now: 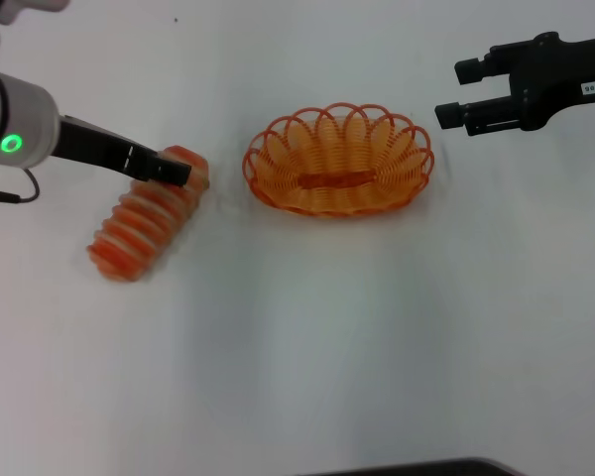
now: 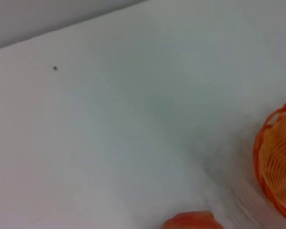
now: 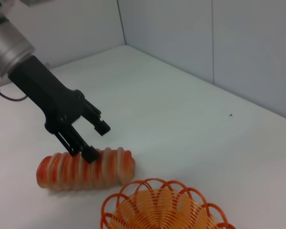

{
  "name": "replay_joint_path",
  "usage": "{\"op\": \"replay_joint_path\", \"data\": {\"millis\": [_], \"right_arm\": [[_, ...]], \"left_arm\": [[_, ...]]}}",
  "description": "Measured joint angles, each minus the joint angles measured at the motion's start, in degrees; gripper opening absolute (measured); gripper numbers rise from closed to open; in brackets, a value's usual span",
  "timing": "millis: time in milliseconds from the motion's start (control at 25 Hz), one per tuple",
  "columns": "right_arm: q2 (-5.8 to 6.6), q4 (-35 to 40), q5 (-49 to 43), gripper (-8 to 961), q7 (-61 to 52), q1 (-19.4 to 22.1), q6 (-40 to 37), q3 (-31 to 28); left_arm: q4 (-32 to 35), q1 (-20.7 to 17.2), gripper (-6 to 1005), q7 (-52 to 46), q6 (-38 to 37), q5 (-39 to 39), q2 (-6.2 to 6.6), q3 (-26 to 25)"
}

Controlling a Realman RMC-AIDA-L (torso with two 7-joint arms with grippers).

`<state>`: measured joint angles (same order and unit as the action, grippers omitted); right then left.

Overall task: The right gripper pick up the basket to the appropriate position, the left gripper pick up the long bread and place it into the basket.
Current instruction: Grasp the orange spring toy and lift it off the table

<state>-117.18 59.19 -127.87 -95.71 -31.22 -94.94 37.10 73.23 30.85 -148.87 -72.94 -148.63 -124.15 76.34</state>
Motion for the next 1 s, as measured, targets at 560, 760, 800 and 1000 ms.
{"op": "replay_joint_path", "data": {"millis": [560,760,800,1000], "right_arm": [[-0.07,-0.13,0.29,733,-0.29,-1.03,-0.07,-0.27],[-0.19,-0.13,0.32,733,-0.28,-1.05,-0.09,-0.24],[-0.21,-0.14,0.33,733,-0.28,-1.04,-0.1,-0.25],[-0.32,-0.14,0.35,733,-0.29,-0.72,-0.47,-0.35]], "left_arm": [[-5.62,1.23,758,-2.37,4.06,-4.09,0.09,7.14],[-3.87,0.1,735,-2.36,3.97,-4.4,0.08,7.44],[-3.74,0.04,725,-2.36,3.88,-4.43,0.08,7.45],[-2.72,-0.54,676,-2.04,3.59,-4.48,0.05,7.45]]}}
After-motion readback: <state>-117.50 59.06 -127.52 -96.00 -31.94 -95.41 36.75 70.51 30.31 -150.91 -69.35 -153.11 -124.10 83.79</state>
